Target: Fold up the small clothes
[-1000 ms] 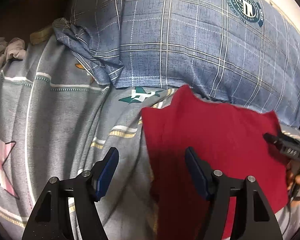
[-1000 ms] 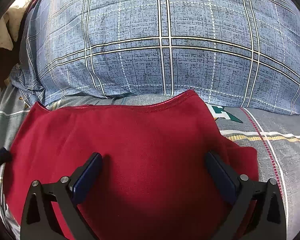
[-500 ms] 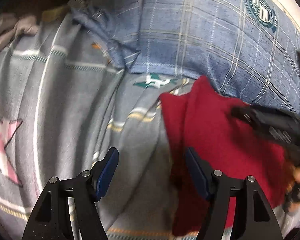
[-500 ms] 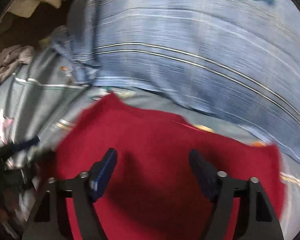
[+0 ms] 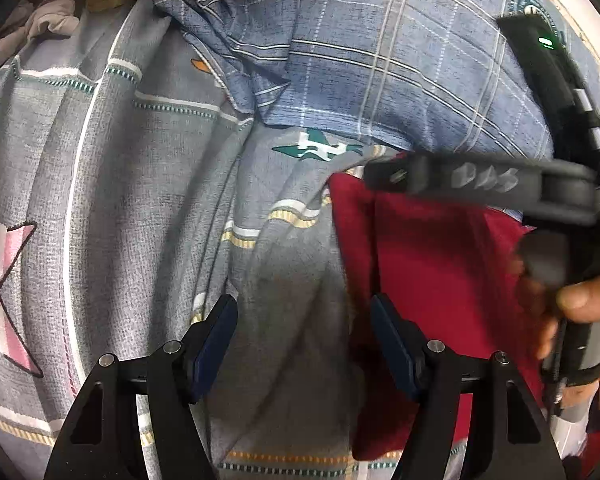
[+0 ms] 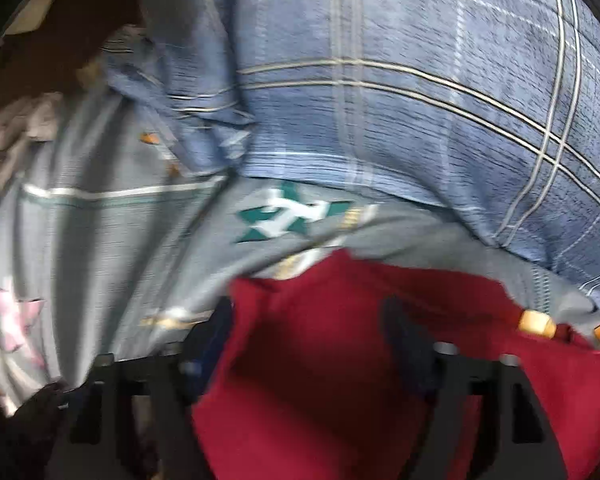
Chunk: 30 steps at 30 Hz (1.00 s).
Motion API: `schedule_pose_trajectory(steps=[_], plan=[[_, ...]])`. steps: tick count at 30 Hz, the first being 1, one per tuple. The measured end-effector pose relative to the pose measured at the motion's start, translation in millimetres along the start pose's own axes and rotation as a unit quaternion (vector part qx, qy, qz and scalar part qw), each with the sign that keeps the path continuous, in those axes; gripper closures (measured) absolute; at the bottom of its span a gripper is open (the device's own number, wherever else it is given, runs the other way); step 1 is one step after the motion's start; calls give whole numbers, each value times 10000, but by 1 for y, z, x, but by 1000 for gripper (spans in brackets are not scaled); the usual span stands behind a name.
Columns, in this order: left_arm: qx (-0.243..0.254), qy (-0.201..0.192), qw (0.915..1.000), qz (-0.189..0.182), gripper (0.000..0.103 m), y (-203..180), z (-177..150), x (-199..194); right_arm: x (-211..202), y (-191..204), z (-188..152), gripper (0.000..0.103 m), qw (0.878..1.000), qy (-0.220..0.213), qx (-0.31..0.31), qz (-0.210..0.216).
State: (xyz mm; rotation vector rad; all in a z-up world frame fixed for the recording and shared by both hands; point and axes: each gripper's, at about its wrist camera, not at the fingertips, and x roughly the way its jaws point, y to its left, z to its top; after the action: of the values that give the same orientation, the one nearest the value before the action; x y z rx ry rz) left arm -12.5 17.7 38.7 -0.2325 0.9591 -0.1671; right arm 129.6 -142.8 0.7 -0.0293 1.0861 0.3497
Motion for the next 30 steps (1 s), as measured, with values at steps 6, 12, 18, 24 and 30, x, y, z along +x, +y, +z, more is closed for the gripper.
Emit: schedule_pose_trajectory(steps=[6, 12, 18, 24, 30], plan=[[244, 43, 9996, -141, 35, -3, -6, -3, 45, 38, -8, 31, 9944, 358, -771, -626], [281, 89, 9967, -757, 24, -10, -3, -1, 0, 12, -14, 81, 9995, -153, -284, -27], [260, 356, 9961, -768, 25, -17, -1, 28, -32, -17, -20, 82, 9988, -361, 177, 261], [-1, 152, 9886, -1498, 74, -14, -1, 20, -40, -21, -23, 80, 9983, -373, 289, 338], [272, -234, 9852, -1676, 80, -19, -5, -2, -64, -22, -19, 12, 9959, -543, 414, 599]])
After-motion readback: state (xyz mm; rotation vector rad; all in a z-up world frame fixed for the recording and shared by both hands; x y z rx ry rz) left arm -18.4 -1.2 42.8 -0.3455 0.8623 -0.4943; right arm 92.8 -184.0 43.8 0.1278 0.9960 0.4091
